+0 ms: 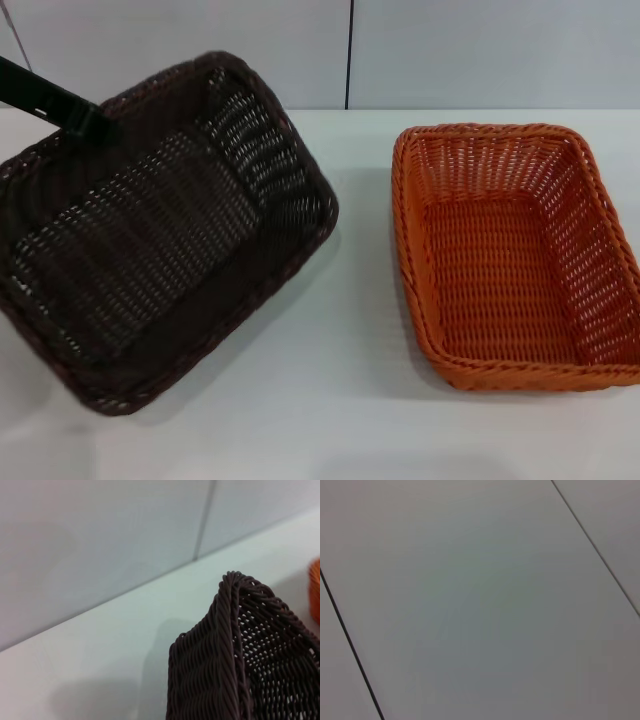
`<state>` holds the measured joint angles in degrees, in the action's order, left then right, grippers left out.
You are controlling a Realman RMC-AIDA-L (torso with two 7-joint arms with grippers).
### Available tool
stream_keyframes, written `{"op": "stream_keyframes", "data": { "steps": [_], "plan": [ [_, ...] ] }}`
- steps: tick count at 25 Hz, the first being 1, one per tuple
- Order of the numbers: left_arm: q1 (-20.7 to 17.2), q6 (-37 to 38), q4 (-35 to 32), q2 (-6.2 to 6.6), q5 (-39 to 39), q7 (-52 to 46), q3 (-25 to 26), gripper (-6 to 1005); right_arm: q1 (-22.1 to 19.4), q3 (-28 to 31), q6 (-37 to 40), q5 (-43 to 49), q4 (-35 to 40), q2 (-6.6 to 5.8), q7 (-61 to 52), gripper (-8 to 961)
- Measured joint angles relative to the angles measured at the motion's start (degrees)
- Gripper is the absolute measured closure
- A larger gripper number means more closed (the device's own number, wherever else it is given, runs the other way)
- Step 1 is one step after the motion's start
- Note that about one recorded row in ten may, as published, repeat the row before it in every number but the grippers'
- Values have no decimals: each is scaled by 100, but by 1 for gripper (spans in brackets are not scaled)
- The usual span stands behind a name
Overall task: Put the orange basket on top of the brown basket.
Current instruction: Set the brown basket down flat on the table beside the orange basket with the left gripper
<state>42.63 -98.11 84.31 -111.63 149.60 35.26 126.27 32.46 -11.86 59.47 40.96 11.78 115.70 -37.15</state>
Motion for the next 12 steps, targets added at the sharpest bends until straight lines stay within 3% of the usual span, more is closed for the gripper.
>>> {"op": "stream_keyframes", "data": {
  "steps": [3, 4, 7, 9, 12],
  "plan": [
    [211, -262, -355, 163, -224, 431, 80, 789, -17, 0, 3, 0, -1, -2, -3, 287],
    [386, -291, -772, 264, -305, 656, 86, 789, -23, 0, 6, 0, -27, -4, -6, 287],
    [558, -257, -1252, 306, -331, 860, 74, 788, -30, -1, 10, 0, -50, -9, -7, 287],
    [738, -199, -1678, 284, -335, 1083, 91, 788, -48, 1, 13, 0, -56, -10, -8, 287],
    [960, -79, -2082, 131, -353, 1399, 80, 787, -79, 0, 13, 0, -64, -8, -10, 287]
  ]
}}
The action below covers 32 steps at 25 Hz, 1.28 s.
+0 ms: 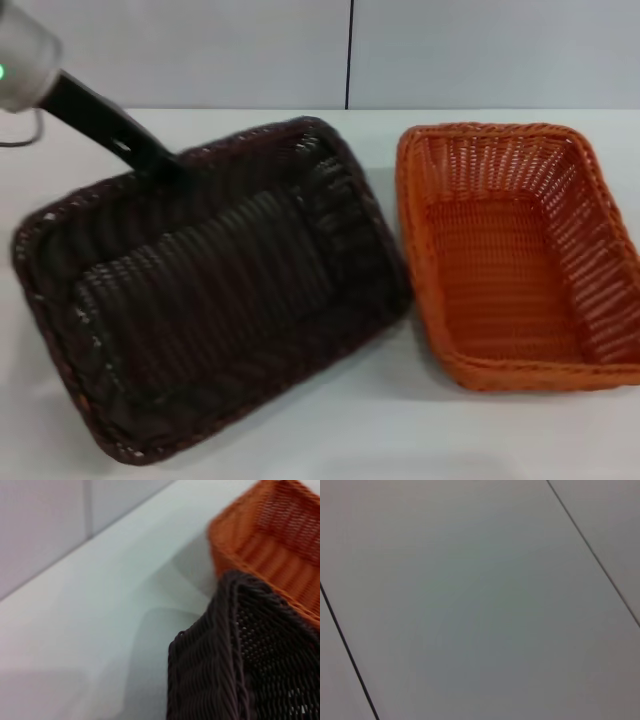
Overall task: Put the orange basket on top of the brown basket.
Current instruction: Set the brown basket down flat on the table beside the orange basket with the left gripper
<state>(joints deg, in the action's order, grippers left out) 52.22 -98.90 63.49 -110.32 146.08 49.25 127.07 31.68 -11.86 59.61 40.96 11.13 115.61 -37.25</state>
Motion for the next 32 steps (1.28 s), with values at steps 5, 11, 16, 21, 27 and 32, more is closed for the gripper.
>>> {"op": "stream_keyframes", "data": {
  "steps": [5, 11, 16, 21, 27, 32],
  "plan": [
    [402, 314, -671, -274, -3, 360, -27, 786, -44, 0, 0, 0, -8, 9, -2, 287],
    [789, 770, -1226, -613, -46, 756, -15, 785, -55, 0, 0, 0, -57, 13, -2, 286],
    [854, 881, -1290, -679, -26, 776, 8, 784, -66, 0, -1, 0, -68, 14, -2, 286],
    [789, 681, -1288, -639, -95, 766, 15, 783, -82, 0, -2, 0, -68, 14, -2, 286],
    [605, 617, -963, -726, -29, 674, -68, 782, -13, 0, -5, 0, -40, 9, -2, 286],
    [528, 690, -878, -726, -69, 681, 18, 553, -1, -2, -5, 0, -25, 6, -2, 287]
  ]
}}
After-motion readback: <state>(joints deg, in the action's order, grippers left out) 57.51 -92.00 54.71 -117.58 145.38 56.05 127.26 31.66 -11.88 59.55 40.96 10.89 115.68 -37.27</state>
